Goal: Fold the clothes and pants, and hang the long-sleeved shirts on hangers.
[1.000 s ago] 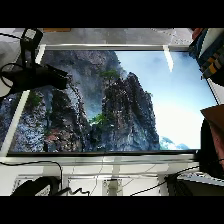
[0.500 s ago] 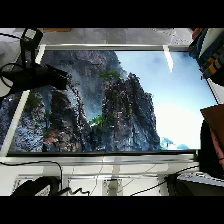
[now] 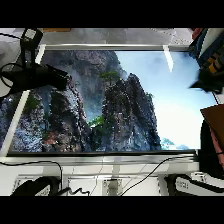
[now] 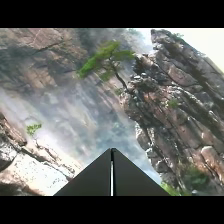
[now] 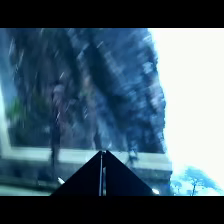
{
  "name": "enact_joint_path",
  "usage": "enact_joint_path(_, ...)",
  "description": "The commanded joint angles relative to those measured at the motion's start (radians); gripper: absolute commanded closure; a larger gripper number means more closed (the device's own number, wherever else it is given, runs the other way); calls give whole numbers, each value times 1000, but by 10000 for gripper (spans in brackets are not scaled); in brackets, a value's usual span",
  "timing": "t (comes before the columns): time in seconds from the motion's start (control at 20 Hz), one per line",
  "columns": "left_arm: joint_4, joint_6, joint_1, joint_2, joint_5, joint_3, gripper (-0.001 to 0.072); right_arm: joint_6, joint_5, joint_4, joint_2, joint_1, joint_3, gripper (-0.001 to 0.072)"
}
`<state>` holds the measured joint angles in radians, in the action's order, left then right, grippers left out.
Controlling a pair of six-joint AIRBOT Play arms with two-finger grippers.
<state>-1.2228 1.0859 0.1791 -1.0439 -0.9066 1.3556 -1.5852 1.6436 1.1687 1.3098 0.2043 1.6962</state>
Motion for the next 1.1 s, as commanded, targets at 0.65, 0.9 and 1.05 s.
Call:
enact_joint_path(0.65,0,0,0,1,0,0,695,-203,-66,397,-27,-579,0,697)
enact_joint_path(0.9,0,0,0,1,0,0,695,-203,-66,393,-27,-579,0,698)
enact_joint_path(1.05,0,0,0,1,0,0,695,-203,-66,393,-27,-579,0,697)
